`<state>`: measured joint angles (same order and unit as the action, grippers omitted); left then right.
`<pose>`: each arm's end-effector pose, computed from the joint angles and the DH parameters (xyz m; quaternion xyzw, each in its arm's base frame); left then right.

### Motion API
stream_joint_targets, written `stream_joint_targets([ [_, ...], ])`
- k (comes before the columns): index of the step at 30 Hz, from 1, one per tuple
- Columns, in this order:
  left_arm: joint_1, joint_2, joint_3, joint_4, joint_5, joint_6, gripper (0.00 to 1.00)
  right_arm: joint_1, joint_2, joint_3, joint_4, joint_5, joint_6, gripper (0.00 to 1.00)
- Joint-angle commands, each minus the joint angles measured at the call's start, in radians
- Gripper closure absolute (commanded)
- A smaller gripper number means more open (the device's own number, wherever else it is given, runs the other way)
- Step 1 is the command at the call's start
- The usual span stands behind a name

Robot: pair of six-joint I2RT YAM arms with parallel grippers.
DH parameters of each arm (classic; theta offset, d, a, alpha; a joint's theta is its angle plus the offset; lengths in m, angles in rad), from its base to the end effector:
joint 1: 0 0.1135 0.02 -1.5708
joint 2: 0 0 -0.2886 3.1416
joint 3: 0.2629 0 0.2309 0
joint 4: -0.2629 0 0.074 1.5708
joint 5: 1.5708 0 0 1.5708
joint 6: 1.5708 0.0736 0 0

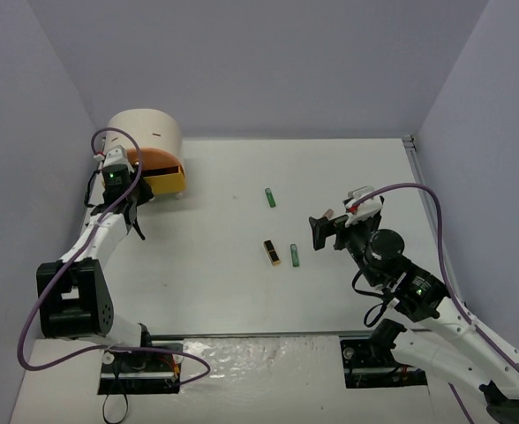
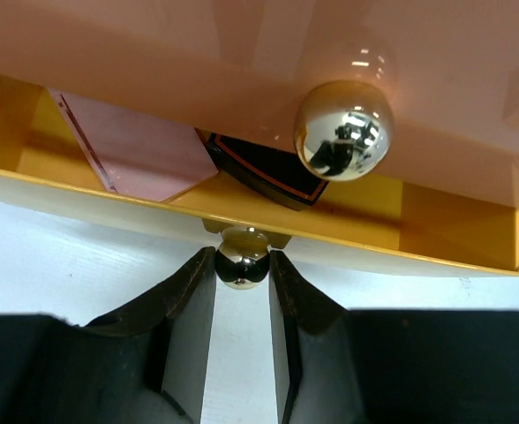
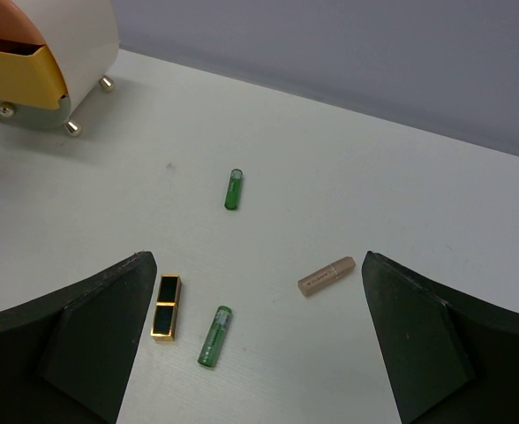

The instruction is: Organize the makeup

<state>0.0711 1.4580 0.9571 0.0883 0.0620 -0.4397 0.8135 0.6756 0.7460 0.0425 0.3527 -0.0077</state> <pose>0.3464 0.0201 0.2867 -0.1949 0.8137 -0.1257 0.5330 0.1251 0.0953 0.3856 -0.1418 0.6535 0.1804 0.7213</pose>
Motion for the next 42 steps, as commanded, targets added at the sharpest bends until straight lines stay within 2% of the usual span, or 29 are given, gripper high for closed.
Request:
stream_joint_targets([
  [1, -0.005, -0.007, 0.089, 0.171, -0.007, -0.027, 1.00, 0.008, 0.015, 0.005, 0.083, 0.029, -0.015, 0.00],
  [26, -0.005, 0.072, 0.134, 0.235, -0.014, -0.009, 0.96, 0.007, 0.027, 0.003, 0.085, 0.025, -0.018, 0.00],
  [42, -0.005, 0.046, 0.107, 0.229, -0.020, 0.007, 0.63, 0.009, 0.029, 0.004, 0.085, 0.022, -0.020, 0.00],
])
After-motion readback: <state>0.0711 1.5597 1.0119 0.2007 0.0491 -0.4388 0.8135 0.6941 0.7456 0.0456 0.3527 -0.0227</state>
